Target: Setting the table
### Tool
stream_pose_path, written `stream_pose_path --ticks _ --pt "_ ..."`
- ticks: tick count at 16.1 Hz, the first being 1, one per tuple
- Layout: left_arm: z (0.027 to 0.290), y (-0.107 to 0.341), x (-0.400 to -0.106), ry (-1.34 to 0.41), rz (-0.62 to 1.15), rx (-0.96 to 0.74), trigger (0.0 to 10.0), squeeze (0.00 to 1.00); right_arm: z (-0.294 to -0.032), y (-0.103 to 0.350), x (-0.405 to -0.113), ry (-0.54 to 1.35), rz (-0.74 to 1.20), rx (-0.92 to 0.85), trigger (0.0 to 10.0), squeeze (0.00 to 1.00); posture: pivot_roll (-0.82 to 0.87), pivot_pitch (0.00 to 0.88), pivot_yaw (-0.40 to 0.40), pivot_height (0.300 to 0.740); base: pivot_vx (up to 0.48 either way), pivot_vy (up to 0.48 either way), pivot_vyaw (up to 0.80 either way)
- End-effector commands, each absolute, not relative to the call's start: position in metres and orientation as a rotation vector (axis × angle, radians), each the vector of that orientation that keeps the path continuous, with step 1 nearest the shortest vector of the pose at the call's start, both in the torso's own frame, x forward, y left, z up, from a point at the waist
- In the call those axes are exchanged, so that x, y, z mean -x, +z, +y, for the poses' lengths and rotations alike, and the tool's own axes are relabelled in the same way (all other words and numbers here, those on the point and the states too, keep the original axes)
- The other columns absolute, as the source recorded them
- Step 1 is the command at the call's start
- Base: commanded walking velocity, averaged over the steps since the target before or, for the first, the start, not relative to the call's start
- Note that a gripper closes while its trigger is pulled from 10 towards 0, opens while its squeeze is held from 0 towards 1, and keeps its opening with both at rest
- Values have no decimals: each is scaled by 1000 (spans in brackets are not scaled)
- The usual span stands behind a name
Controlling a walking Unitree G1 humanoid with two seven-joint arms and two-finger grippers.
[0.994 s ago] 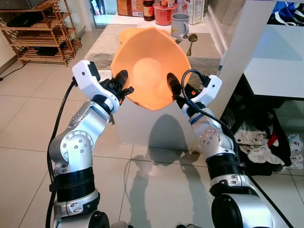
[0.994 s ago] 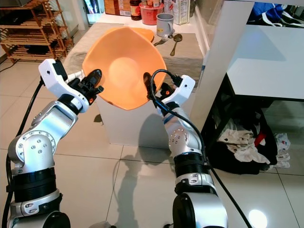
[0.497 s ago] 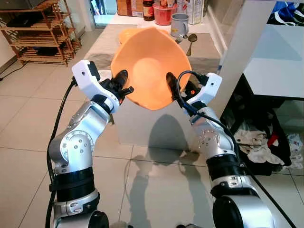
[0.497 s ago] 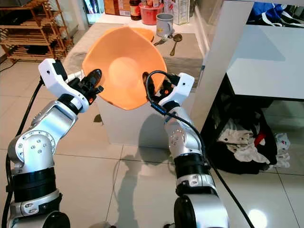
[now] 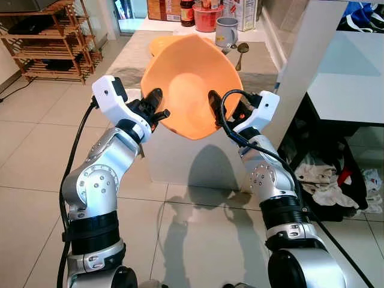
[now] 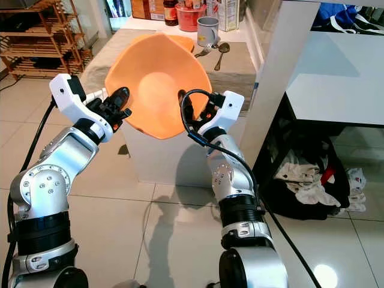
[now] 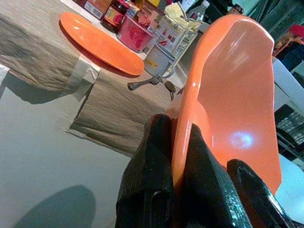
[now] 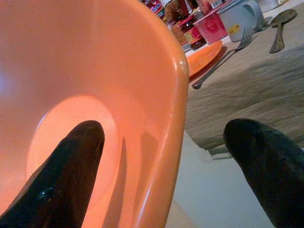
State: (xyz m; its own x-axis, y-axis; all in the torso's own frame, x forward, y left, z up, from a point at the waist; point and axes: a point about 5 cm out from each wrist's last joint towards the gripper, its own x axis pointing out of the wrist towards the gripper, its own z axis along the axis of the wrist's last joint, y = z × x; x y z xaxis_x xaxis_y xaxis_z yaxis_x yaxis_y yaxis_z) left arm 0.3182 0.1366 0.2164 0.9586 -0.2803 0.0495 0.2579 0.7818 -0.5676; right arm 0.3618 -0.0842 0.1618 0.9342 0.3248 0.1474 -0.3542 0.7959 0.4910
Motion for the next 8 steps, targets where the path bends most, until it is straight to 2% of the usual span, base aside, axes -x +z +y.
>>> stream_pose_path --ticks 1,5,7,8 --pt "126 235 -316 -376 -33 602 0 0 -81 158 -360 364 -39 -526 10000 0 15 0 35 740 0 0 0" --pt "125 234 -315 -378 -31 600 0 0 -83 158 -360 353 -42 -491 10000 0 16 0 37 740 0 0 0" --pt "130 235 -316 -366 -42 563 0 0 -91 170 -358 309 -177 -232 10000 0 14 0 38 740 0 0 0" --pt "131 236 -317 -365 -45 564 0 0 -91 168 -358 313 -167 -229 10000 0 14 0 38 740 0 0 0"
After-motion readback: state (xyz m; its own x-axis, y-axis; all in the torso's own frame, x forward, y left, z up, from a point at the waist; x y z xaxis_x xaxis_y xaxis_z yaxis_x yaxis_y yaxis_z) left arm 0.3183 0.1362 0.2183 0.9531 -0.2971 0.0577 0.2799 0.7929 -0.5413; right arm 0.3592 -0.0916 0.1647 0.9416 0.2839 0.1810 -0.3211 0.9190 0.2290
